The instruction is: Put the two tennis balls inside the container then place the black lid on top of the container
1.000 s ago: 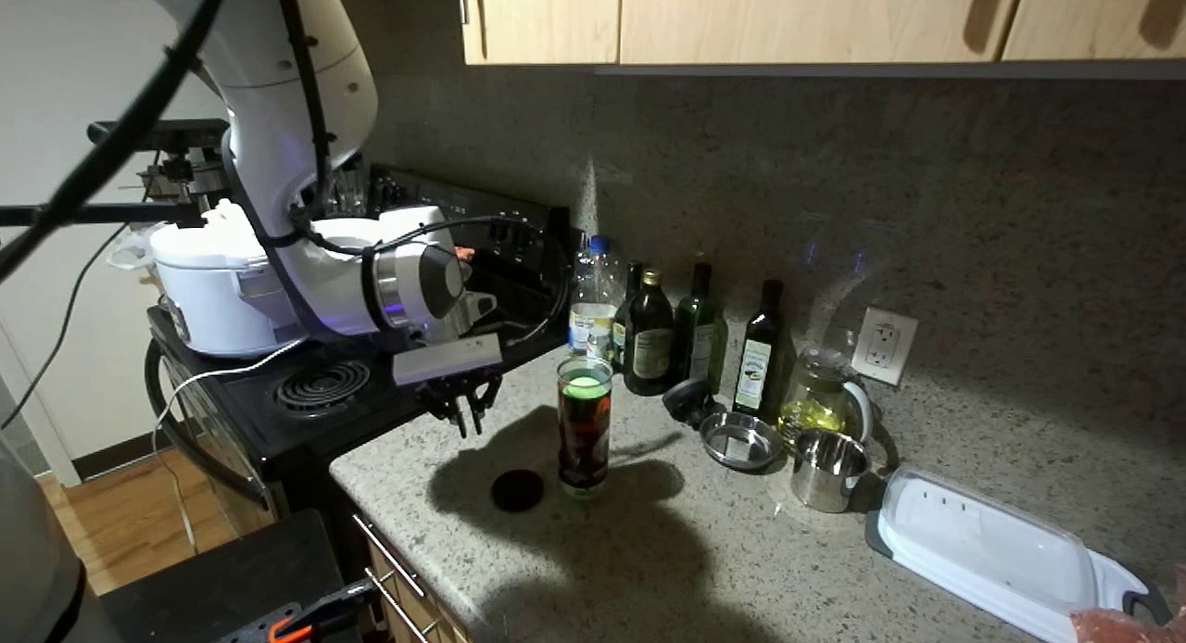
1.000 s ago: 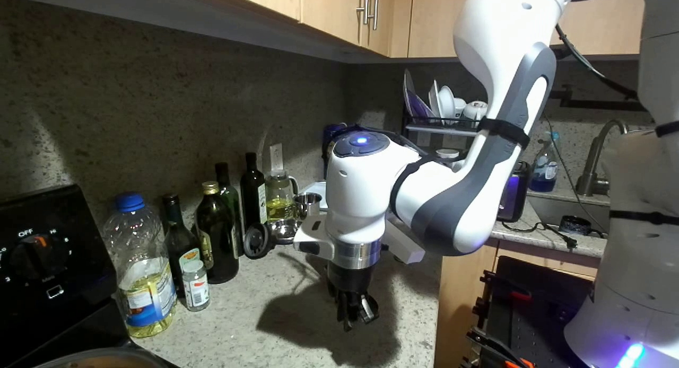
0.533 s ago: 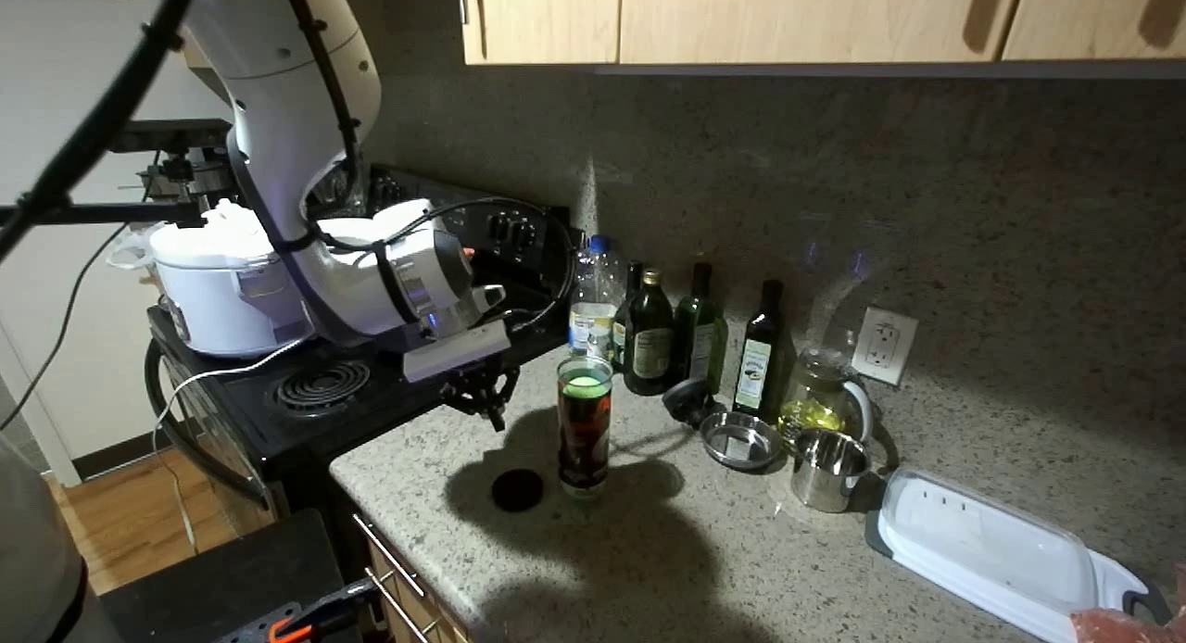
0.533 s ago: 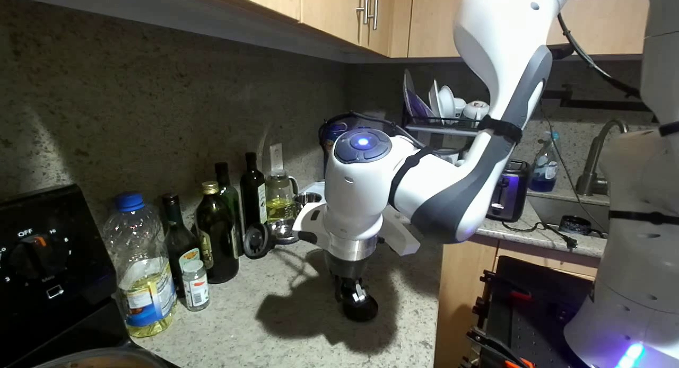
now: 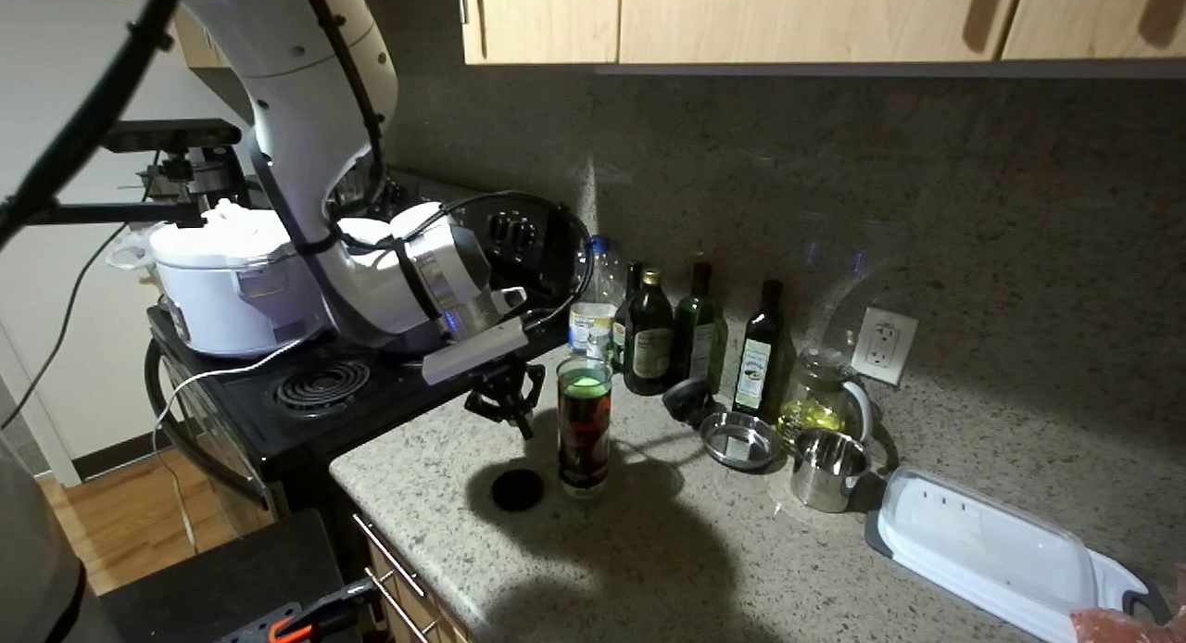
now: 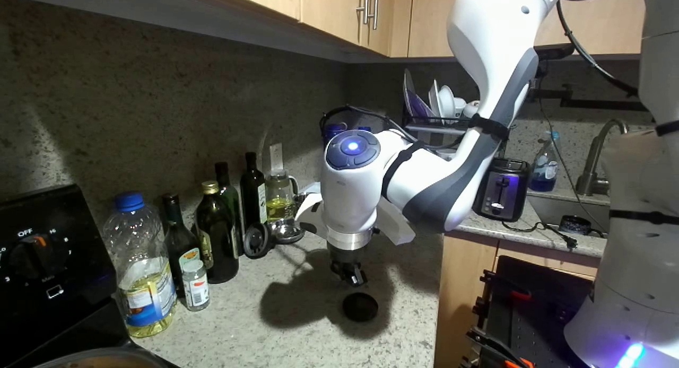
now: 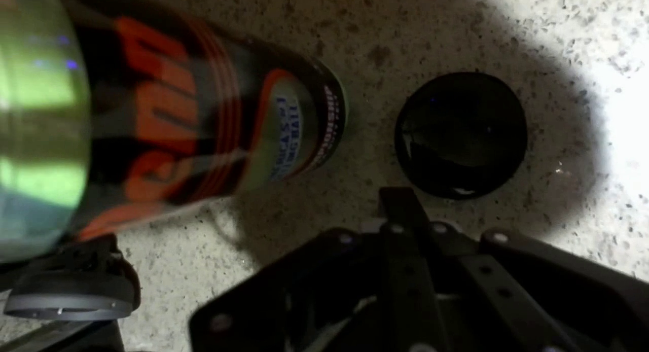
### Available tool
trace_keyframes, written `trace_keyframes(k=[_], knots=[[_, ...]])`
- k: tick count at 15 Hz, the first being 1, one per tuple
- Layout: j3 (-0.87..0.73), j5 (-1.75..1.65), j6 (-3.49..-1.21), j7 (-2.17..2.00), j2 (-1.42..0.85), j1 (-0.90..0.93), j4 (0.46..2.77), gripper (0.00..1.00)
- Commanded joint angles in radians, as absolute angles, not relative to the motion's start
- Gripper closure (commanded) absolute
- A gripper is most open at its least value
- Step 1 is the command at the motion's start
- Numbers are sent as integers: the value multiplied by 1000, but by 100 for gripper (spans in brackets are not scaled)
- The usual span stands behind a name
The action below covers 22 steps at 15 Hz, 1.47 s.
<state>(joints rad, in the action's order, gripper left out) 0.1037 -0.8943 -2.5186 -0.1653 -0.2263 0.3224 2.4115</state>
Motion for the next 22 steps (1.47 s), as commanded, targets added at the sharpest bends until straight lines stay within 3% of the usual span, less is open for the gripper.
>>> trace_keyframes(k=[1, 22], knots=[[115, -923, -2487, -196, -249, 294, 2394, 100], [97, -1052, -2503, -218, -322, 222, 2350, 100]])
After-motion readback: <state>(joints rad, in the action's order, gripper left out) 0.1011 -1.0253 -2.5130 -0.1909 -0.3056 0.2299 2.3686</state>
